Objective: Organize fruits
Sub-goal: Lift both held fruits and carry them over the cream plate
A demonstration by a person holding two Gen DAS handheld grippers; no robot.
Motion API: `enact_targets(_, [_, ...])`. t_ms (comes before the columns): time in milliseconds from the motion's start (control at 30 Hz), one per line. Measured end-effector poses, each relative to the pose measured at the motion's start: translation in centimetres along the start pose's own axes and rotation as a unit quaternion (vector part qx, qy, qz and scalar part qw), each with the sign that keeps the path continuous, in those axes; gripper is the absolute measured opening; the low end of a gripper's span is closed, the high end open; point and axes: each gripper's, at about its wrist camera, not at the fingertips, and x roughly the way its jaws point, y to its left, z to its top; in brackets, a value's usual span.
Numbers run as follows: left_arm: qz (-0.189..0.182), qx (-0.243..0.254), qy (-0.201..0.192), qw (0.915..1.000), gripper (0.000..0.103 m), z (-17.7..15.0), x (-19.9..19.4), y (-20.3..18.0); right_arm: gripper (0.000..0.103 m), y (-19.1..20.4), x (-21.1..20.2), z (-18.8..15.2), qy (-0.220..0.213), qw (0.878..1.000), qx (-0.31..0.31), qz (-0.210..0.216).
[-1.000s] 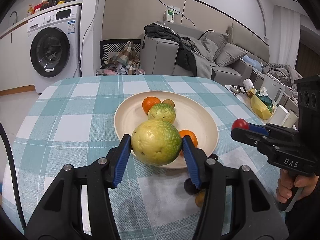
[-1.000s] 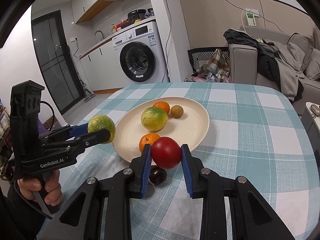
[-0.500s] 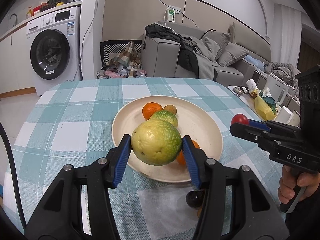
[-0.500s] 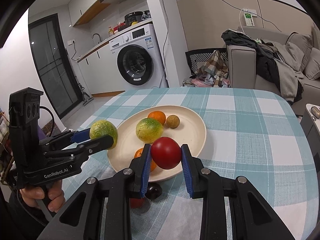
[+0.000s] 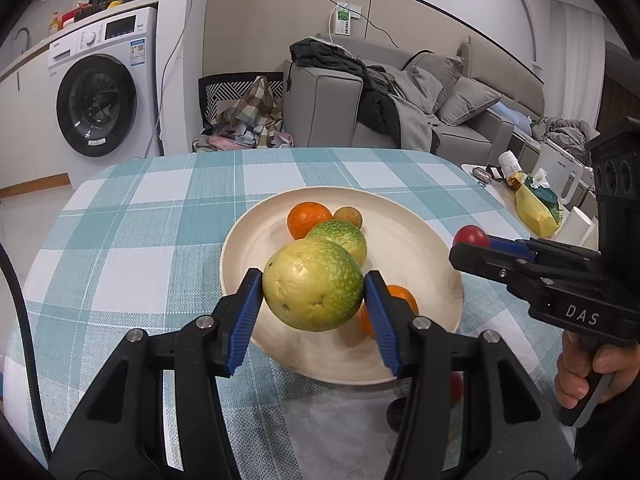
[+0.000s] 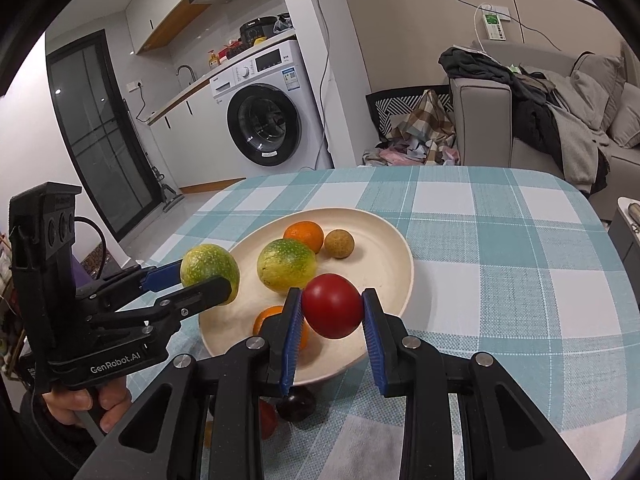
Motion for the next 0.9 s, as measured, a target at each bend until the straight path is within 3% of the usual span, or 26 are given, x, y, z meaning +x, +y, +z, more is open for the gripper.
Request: enact_targets(900, [0.012, 0.003, 0.031, 0.9995, 0.049, -0.8, 2.1, 0.4, 0.03, -0.4, 2.5, -0.7, 0.036, 0.999, -0.001, -0.017])
